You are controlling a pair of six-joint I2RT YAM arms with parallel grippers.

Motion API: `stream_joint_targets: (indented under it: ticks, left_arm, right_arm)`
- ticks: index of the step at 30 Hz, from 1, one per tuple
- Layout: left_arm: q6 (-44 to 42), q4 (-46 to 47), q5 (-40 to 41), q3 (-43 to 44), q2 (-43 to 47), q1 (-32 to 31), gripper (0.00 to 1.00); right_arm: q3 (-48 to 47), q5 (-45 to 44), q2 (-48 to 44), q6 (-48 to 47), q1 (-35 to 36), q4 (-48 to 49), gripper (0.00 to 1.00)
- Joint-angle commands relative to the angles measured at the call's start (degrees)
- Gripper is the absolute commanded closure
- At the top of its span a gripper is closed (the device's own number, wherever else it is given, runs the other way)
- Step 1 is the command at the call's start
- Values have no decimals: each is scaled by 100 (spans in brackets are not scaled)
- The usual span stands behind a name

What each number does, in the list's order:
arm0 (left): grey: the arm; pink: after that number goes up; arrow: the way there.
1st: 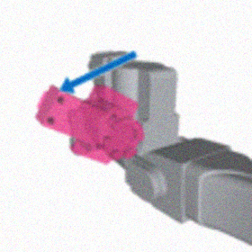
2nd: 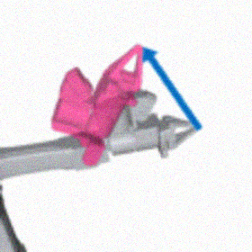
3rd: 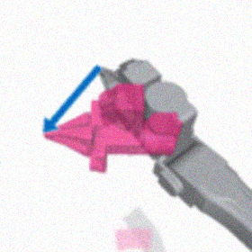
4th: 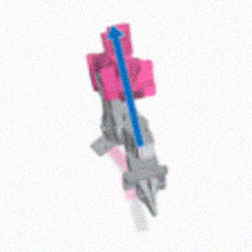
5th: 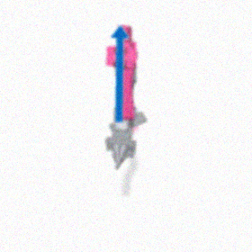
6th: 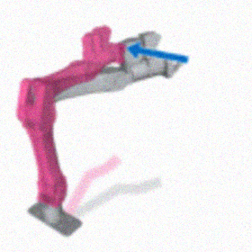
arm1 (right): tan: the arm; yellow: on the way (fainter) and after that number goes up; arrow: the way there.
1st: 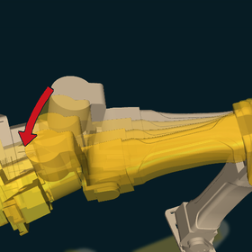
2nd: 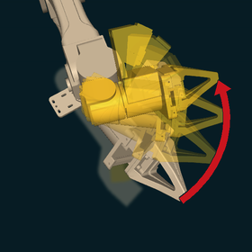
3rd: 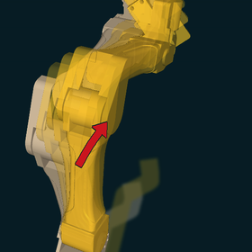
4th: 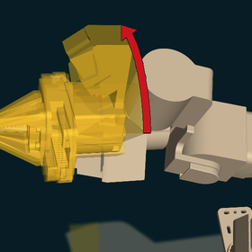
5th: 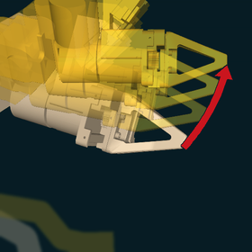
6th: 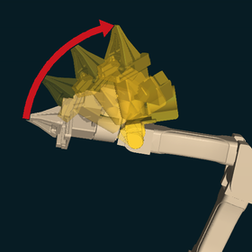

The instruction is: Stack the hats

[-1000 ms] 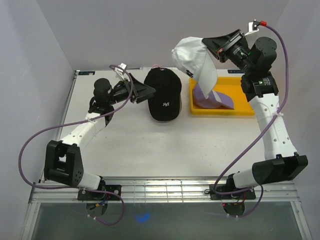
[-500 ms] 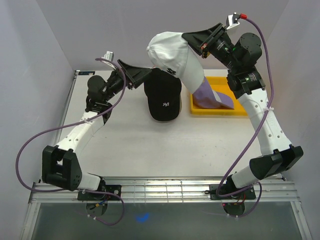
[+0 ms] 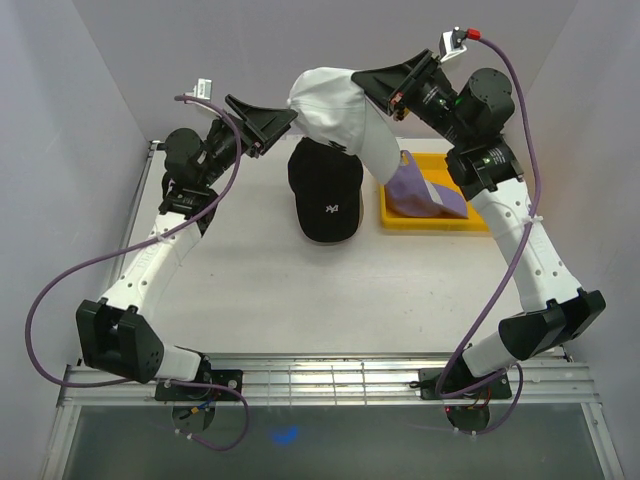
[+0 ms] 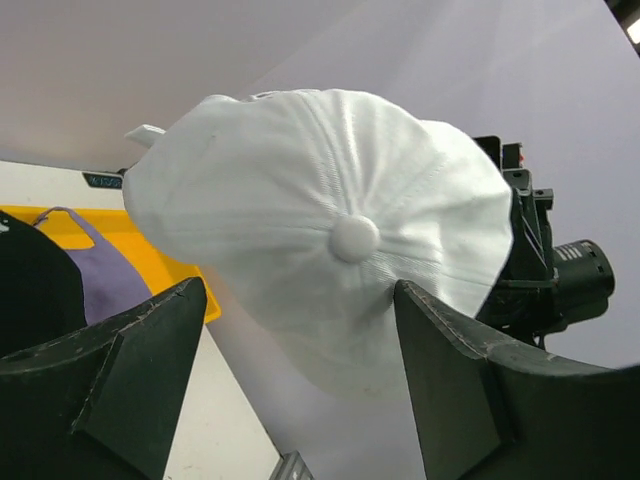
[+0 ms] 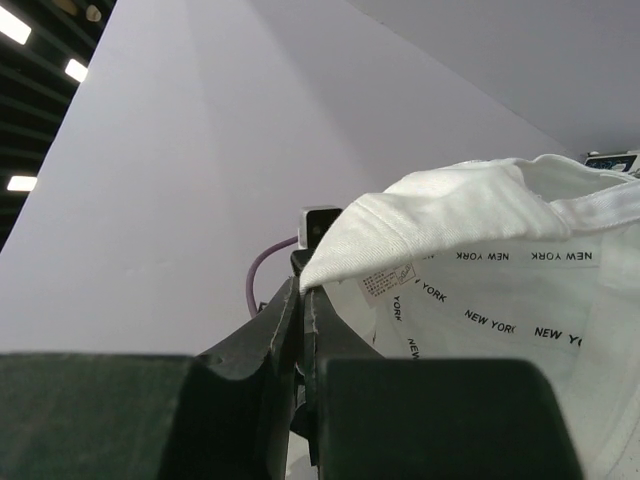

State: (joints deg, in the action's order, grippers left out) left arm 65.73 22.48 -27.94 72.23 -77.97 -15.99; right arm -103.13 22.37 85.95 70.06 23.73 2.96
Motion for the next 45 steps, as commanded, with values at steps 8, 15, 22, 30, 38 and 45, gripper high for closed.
stream_joint_targets:
  ticks: [8, 15, 22, 30, 38, 45]
  left_arm:
    - [-70, -516, 149, 617, -157, 8, 10]
    - [1, -525, 70, 582, -200, 8, 11]
    - [80, -525, 26, 599, -262, 8, 18]
    - [124, -534, -53, 696, -359, 8, 46]
    - [-236, -1173, 60, 1091, -473, 8, 69]
    - [-1378, -3222, 571, 2768, -894, 8, 75]
  right_arm:
    - [30, -154, -96, -265, 194, 196, 92]
    - [56, -207, -96, -318, 281, 179, 92]
    - [13, -233, -52, -362, 378, 135, 92]
    - [30, -268, 0, -423, 405, 82, 92]
    - [-14, -321, 150, -660, 405, -129, 92]
    - [355, -286, 317, -871, 405, -182, 92]
